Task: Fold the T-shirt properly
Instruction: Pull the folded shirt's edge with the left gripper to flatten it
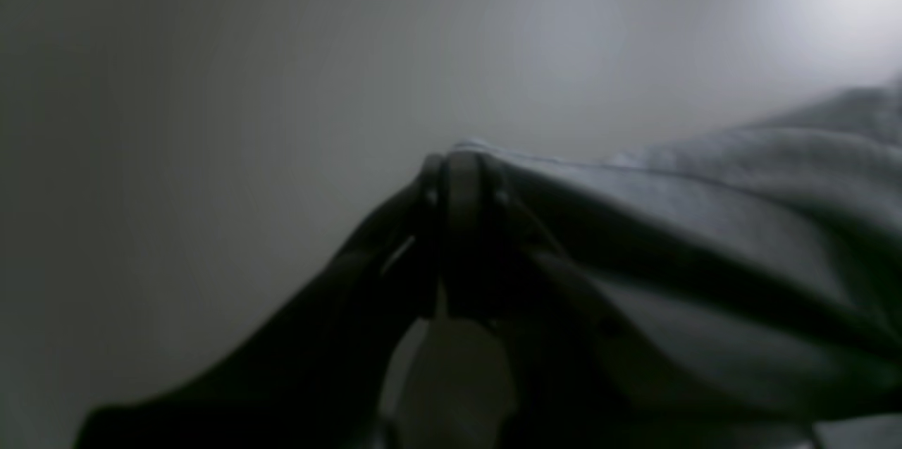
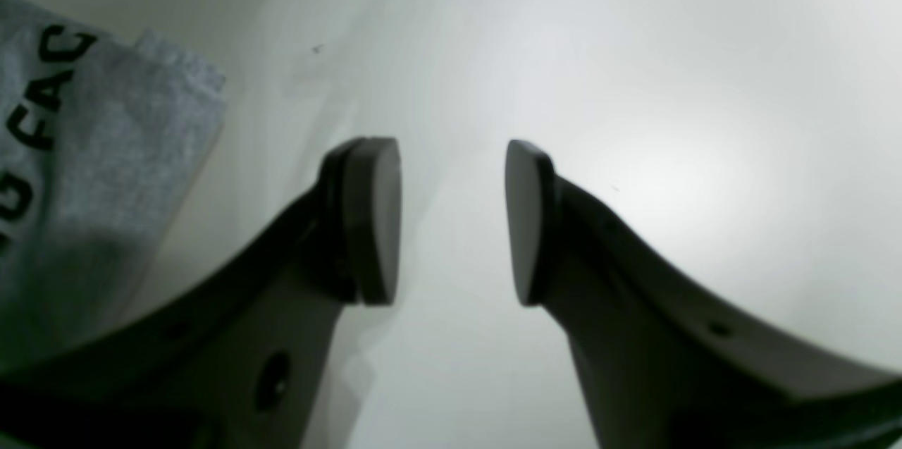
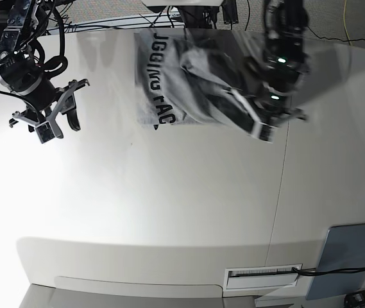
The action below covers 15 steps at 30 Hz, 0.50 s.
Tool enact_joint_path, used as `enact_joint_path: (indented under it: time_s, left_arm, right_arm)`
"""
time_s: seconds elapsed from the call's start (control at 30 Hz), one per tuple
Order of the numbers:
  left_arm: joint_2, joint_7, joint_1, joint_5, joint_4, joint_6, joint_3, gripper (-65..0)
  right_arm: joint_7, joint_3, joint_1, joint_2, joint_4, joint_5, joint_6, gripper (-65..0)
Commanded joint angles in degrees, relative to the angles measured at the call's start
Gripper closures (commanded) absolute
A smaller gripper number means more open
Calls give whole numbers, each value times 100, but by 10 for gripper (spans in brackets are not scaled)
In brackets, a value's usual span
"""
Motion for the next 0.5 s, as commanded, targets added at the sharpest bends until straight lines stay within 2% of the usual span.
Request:
enact_joint_path:
  time_s: [0.0, 0.07, 0.13, 0.2, 0.27, 0.4, 0.47]
  left_arm:
    - [-149, -127, -68, -15, 98, 39, -212, 0]
    - [-389, -63, -50, -439, 98, -4, -514, -14]
    - [-588, 63, 4, -890, 98, -271, -673, -108]
    - [-697, 138, 28, -1014, 98, -658, -715, -228]
    - [-754, 136, 26, -1014, 101, -763, -715, -314]
    - [-817, 271, 28, -1467, 114, -769, -732, -324]
    - [-815, 575, 35, -2061, 181, -1062, -833, -323]
  right_arm:
    - [129, 33, 31, 66, 90, 13, -11, -244]
    - [140, 33, 33, 66, 90, 17, -9, -244]
    - [151, 33, 33, 66, 90, 17, -9, -244]
    - [153, 33, 33, 66, 90, 17, -9, -244]
    - [151, 33, 33, 66, 90, 17, -9, -244]
    - [151, 33, 33, 66, 90, 15, -9, -244]
    - [149, 33, 33, 66, 90, 15, -9, -244]
